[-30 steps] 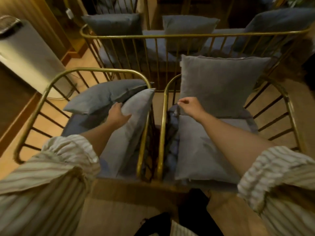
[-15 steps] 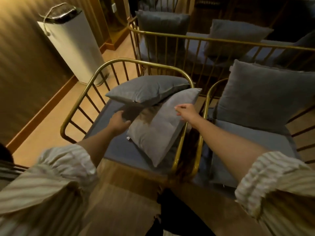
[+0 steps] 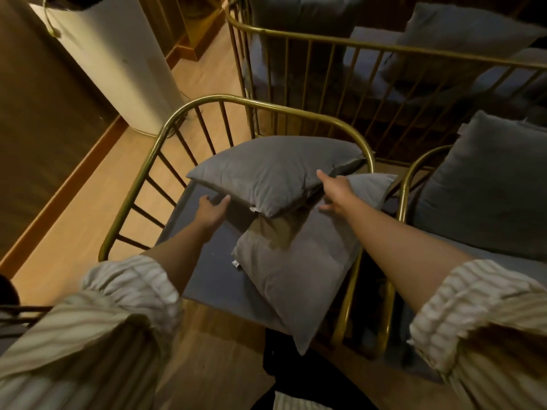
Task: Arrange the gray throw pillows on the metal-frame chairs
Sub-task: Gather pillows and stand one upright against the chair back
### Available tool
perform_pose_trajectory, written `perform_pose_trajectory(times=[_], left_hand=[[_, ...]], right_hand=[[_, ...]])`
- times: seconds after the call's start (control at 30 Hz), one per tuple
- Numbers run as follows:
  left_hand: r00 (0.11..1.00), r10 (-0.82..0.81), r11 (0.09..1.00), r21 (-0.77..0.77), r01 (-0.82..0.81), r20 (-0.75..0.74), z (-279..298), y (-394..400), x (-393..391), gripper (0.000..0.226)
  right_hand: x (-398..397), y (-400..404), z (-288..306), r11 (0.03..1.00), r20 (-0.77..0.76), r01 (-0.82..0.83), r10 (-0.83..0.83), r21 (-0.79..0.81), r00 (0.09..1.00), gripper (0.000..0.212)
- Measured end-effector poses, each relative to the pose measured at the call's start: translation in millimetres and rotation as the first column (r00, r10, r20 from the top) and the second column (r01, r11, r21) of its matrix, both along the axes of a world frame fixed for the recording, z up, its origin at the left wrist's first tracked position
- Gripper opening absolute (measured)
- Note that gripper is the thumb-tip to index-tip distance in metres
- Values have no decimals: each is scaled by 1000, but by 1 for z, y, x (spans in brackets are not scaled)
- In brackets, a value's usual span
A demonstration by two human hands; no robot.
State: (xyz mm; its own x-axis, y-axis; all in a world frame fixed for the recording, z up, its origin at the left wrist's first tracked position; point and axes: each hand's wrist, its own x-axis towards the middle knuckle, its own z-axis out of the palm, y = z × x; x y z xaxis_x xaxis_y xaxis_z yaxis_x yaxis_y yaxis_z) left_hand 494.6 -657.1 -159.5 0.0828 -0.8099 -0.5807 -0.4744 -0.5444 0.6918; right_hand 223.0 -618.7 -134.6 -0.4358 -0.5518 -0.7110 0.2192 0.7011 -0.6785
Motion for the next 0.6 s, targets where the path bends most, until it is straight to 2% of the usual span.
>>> perform_pose_trajectory(times=[0.07,0.13,0.2,0.27,0.4,0.5,0.6], left_hand=[[979,180,979,114,-169,-93,-14,-26,-7,88],[943,295,939,228,-256,-157,-29,-45,-11,96],[902,369,907,300,-296,-224,-48,-64,-14,116],[852,440,874,351,-335,-283,-66,-78,-21,144],[774,522,825,444,-350,-359,-103,-108,-34,155],[735,589,786,450,-424,-336,-114,-124,-34,164],[716,611,767,477,-430,-337,-132,-137,-23,154]], right_hand=[[-2,-24,-8,998,26,56,-57,22,998,93],[-2,-44,-18,990,99,139,-141,27,985,106],[1,-61,-22,971,181,234,-237,37,954,120],[5,-74,-30,955,188,293,-298,52,936,132],[9,-91,-49,916,69,392,-398,81,915,133],[9,-100,-59,882,52,466,-470,78,881,130],[10,-101,-66,881,4,468,-469,70,883,119]])
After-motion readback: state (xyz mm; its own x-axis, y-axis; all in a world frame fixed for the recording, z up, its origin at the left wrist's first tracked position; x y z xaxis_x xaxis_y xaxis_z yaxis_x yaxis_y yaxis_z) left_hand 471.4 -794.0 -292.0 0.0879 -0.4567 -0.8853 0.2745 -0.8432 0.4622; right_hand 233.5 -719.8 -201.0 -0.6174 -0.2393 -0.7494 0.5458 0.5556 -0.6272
